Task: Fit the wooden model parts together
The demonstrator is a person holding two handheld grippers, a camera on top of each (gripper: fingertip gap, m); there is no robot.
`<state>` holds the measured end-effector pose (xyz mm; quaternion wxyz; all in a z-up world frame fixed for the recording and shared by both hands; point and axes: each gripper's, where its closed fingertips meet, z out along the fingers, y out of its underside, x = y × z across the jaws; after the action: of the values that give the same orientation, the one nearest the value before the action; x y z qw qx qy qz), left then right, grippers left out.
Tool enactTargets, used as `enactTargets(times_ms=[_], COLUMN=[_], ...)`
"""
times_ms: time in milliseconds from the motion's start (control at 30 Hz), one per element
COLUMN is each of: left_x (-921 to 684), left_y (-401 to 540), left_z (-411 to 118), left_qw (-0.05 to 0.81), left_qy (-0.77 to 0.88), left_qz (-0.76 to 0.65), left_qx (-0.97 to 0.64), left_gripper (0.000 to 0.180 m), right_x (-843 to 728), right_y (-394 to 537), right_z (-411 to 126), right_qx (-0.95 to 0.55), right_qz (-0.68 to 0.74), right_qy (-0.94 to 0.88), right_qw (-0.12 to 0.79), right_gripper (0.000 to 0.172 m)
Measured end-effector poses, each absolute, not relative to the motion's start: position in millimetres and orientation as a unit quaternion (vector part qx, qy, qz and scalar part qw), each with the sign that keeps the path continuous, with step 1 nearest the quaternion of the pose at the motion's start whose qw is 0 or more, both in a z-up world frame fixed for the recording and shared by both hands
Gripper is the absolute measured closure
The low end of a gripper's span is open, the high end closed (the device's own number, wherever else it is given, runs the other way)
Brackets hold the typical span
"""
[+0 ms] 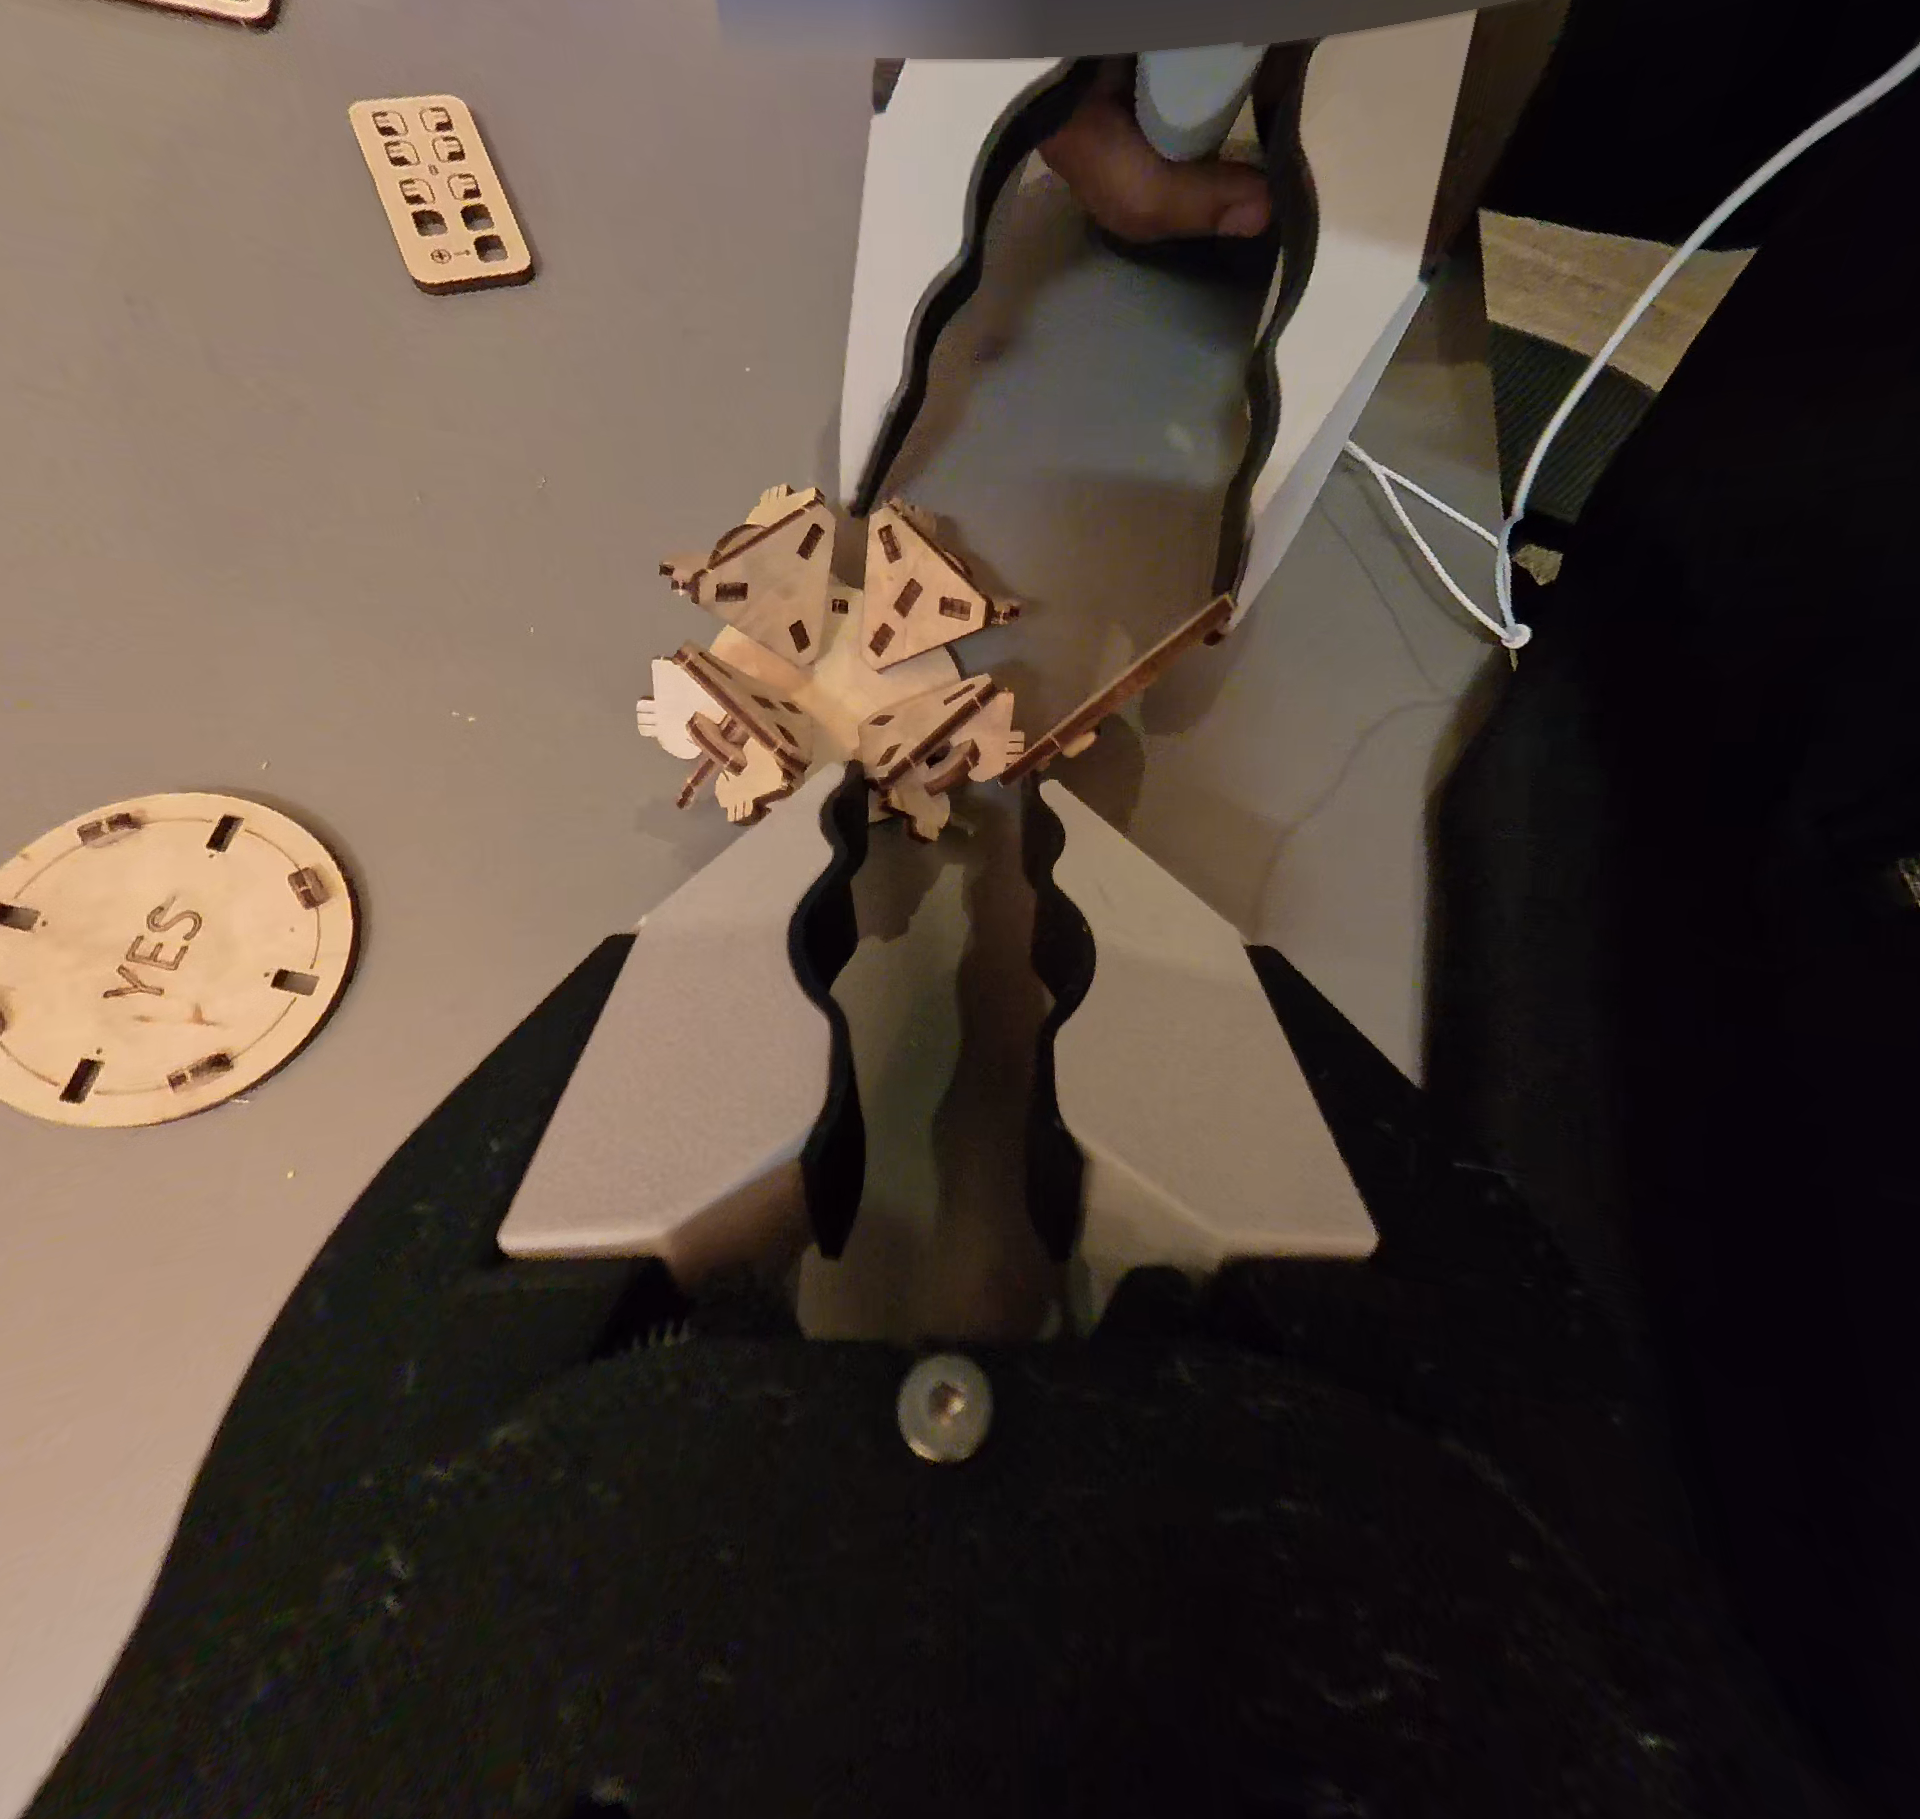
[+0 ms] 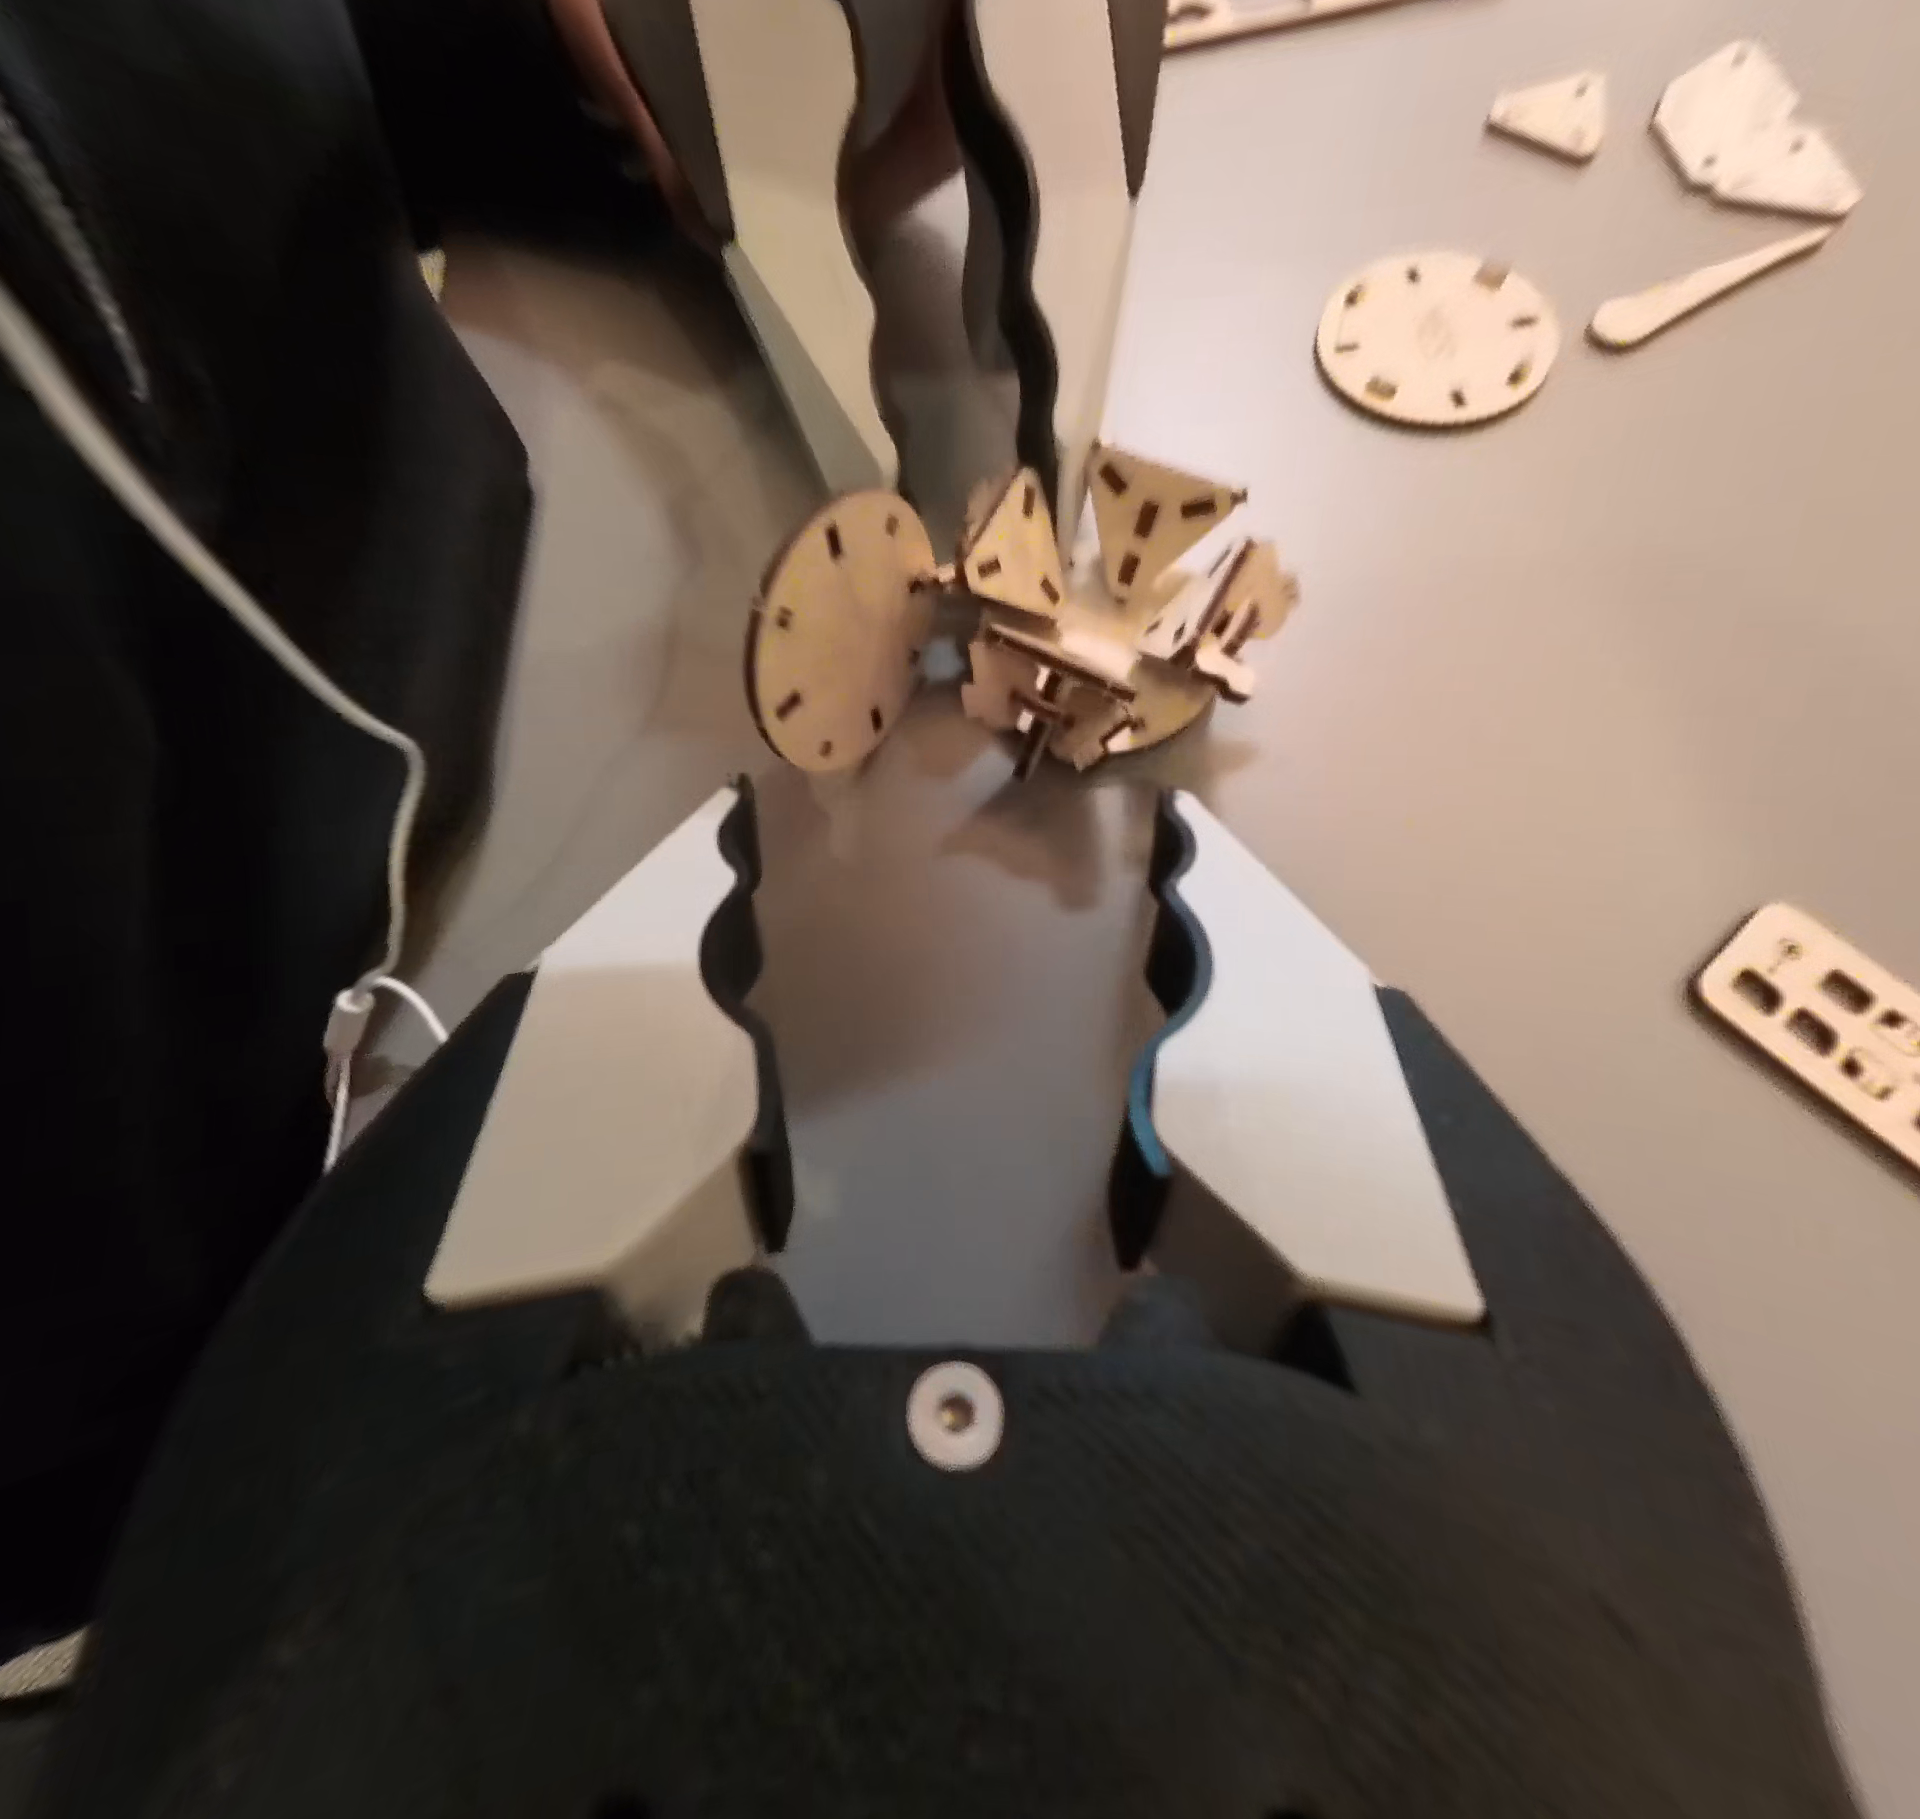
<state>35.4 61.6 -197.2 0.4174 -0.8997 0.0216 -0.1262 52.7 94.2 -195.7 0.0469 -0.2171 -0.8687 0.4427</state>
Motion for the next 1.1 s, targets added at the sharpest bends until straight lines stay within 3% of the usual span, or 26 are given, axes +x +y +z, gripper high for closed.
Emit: enactTargets(times_ms=[167, 400, 500, 833, 1100], left_x=[36, 36, 37, 34, 35], left_y=[62, 61, 61, 62, 62], left_z=[-198, -198, -198, -197, -198], left_qw=[0.417, 0.415, 0.414, 0.419, 0.414], left_qy=[0.023, 0.026, 0.028, 0.018, 0.019], left_qz=[-0.125, -0.124, -0.123, -0.125, -0.132], left_qx=[-0.9, -0.901, -0.901, -0.899, -0.9], left_gripper=[0.156, 0.155, 0.155, 0.155, 0.152], right_x=[49, 45, 40, 46, 47], right_y=[95, 82, 80, 80, 85], right_z=[-200, -206, -206, -197, -196], right_qx=[-0.22, -0.223, -0.23, -0.227, -0.205], right_qz=[0.428, 0.397, 0.395, 0.442, 0.444], right_qy=[-0.874, -0.881, -0.879, -0.867, -0.872], right_qw=[0.065, 0.124, 0.137, 0.038, 0.026], right_gripper=[0.093, 0.066, 0.075, 0.105, 0.131])
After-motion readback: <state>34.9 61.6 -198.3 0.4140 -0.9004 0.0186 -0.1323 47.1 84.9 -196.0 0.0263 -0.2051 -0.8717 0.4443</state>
